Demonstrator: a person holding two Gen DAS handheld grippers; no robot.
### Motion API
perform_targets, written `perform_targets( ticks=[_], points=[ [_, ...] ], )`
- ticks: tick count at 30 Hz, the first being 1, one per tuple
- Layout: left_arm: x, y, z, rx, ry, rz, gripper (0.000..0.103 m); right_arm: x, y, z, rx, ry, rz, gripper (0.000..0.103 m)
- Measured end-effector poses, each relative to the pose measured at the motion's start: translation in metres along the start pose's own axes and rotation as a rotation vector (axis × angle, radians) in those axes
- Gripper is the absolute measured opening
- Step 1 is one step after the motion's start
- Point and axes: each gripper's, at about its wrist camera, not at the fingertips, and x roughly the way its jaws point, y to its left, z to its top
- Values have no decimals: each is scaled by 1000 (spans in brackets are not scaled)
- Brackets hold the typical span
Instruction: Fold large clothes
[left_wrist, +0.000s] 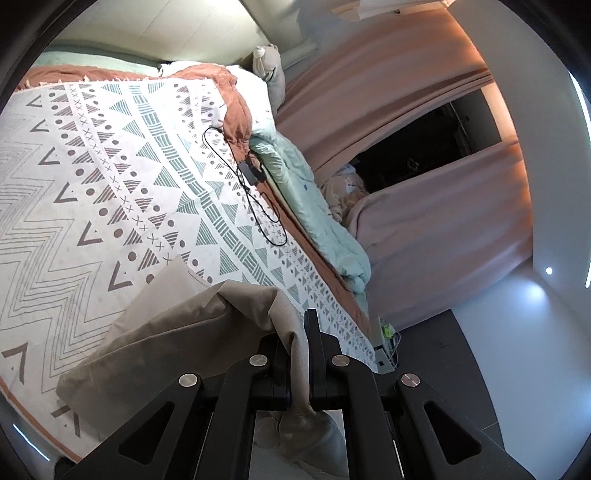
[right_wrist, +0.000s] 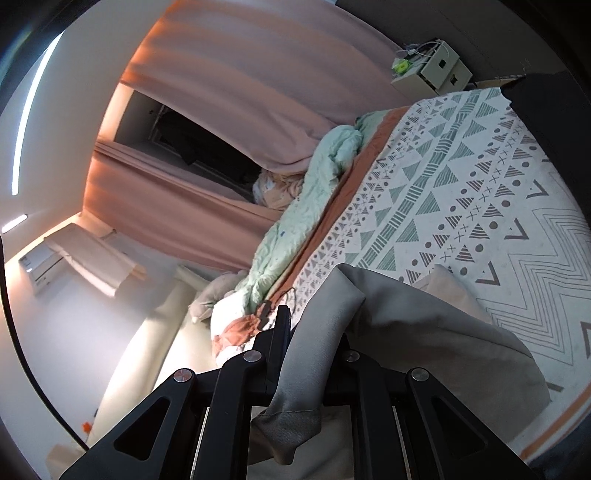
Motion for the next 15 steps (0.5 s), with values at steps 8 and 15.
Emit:
perform_targets(
  ticks=[8,15],
  points=[
    [77,27,14,-23,58,89,5,65,-25,6,34,48,-92,12],
    [133,64,13,-62,100,160,5,113,-60,1,52,99,-187,13]
  ],
)
